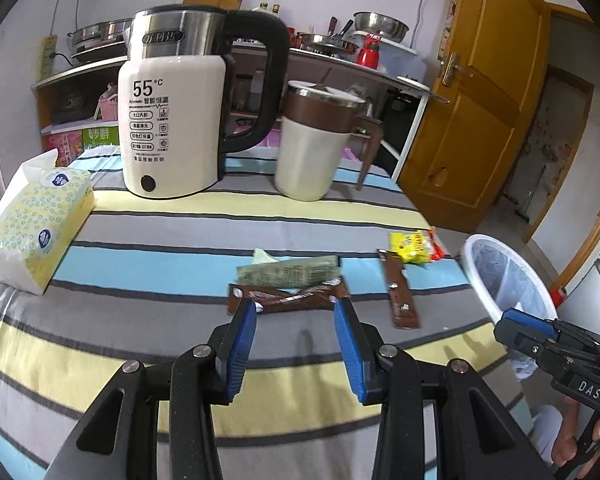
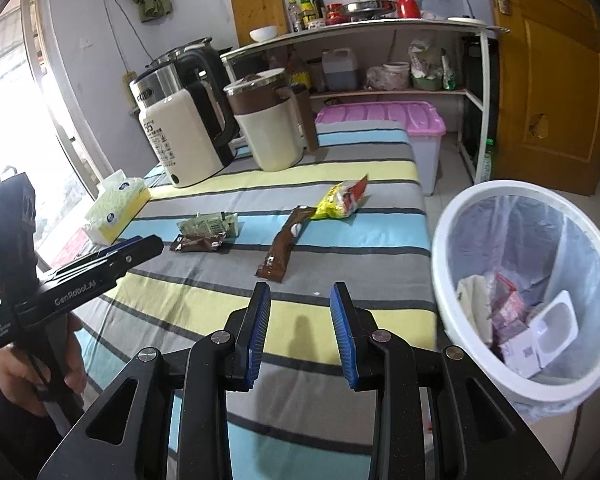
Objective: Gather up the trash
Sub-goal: 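Grasp a brown chocolate bar wrapper with the right gripper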
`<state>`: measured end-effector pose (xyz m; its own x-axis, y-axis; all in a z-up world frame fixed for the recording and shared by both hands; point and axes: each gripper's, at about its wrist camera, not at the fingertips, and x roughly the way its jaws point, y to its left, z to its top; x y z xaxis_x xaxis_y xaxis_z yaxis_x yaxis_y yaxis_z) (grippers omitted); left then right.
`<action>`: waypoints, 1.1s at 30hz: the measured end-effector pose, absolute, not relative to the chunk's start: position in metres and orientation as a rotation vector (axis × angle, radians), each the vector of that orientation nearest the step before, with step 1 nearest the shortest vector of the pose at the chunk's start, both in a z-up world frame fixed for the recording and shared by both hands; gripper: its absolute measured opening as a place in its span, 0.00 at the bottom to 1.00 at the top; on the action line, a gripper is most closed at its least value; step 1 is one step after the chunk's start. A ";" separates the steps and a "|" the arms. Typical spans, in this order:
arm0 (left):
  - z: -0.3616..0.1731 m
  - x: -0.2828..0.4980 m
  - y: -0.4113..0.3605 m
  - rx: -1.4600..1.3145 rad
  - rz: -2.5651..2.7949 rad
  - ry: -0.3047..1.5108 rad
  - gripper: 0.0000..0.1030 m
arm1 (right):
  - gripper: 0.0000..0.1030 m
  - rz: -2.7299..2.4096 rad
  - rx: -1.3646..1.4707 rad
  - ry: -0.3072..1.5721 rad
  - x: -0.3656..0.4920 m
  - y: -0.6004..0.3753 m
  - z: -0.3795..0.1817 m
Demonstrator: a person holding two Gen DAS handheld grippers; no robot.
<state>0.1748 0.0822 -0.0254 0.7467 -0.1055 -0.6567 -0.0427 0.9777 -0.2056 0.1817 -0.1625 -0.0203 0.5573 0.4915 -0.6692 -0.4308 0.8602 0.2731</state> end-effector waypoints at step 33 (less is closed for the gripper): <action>-0.051 0.193 0.083 -0.238 -0.222 0.834 0.41 | 0.20 0.491 0.022 0.913 0.232 -0.116 -0.056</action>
